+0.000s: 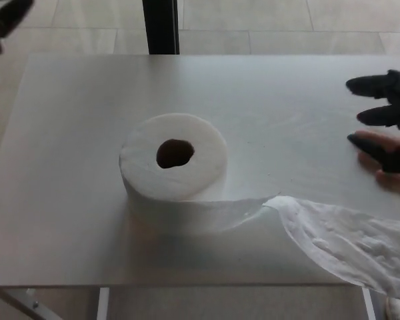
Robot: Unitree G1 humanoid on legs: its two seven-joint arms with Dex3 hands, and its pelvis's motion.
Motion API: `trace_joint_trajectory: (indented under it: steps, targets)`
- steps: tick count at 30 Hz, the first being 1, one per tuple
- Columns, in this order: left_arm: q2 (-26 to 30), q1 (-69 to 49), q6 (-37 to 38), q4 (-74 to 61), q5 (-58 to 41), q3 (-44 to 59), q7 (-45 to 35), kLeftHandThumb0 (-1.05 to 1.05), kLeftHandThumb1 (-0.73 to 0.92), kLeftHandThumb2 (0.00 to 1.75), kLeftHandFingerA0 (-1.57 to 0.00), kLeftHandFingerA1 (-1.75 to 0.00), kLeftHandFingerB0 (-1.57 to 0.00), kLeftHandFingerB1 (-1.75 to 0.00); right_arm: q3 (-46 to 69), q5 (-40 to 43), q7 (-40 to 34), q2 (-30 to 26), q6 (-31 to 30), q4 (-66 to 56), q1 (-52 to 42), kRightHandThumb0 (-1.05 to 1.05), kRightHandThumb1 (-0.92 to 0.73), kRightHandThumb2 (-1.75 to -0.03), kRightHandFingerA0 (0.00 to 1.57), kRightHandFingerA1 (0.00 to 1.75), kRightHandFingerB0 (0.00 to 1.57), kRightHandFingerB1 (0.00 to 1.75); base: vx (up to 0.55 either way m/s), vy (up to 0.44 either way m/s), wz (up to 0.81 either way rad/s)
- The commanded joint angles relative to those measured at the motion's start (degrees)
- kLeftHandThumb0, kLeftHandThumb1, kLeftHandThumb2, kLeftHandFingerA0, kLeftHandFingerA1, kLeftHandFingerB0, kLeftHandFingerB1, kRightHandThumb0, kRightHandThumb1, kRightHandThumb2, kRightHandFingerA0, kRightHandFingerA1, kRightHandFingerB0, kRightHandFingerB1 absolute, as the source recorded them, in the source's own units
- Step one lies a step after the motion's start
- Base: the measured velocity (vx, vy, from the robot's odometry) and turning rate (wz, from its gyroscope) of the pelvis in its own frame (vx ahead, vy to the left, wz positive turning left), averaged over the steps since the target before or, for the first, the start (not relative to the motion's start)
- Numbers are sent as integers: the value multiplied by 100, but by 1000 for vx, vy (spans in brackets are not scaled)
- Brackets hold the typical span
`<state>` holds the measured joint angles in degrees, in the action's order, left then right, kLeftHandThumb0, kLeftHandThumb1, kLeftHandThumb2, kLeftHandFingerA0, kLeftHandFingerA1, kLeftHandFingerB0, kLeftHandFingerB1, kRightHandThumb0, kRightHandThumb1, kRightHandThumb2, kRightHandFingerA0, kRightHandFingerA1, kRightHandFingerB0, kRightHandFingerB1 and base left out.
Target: A toilet paper roll is kept in the middle of the desk infront of the robot. The robot places its left hand on the top of the toilet paper roll to hold it still and uses its right hand to tear off a piece of toilet paper from it and hands the paper to a person
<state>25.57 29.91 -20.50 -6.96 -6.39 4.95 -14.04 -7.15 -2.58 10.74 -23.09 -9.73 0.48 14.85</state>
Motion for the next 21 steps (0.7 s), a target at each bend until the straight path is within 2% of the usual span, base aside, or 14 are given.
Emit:
trace_joint_trajectory:
  steps: [1,5,10,11,12,15,18,21]
  targets:
    - [-448,267,-547,-353,716,-918,372,-57,77,63,-60,-56,-46,-46,-489,-590,5,91,-530,-262,-292,-51,-57,-57,39,65,53,44,0,0,0]
    - [-617,598,-427,-205,1037,-1387,418,-56,74,62,-65,-61,-45,-47,-689,-885,-92,42,-404,-280,-367,-54,-60,-58,39,67,54,44,0,0,0]
    - [-642,684,-340,-109,1203,-1579,409,-57,74,62,-62,-60,-45,-46,-819,-1102,-102,30,-330,-295,-470,-56,-61,-59,38,68,52,46,0,0,0]
    - [-702,711,-191,-52,1346,-1750,447,-54,56,92,-62,-72,-43,-59,-914,-1199,-94,18,-332,-319,-520,-57,-61,-59,38,69,52,48,0,0,0]
    - [-747,690,-121,-68,1435,-1859,459,-52,72,61,-62,-64,-49,-51,-987,-1290,-81,13,-357,-344,-555,-57,-62,-59,39,65,53,46,0,0,0]
    - [-720,517,210,-40,1593,-2035,407,-57,75,62,-55,-58,-53,-52,-1033,-1382,-61,21,-374,-368,-563,-56,-62,-59,38,64,52,45,0,0,0]
    - [-722,353,331,-20,1612,-2062,386,-58,73,63,-53,-57,-53,-51,-1004,-1411,-41,39,-362,-396,-550,-58,-62,-59,37,63,51,45,0,0,0]
    - [-751,31,448,-62,1811,-2153,549,-47,77,62,-55,-61,-50,-53,-957,-1501,10,-4,-503,-661,-640,-60,-65,-60,36,66,52,45,0,0,0]
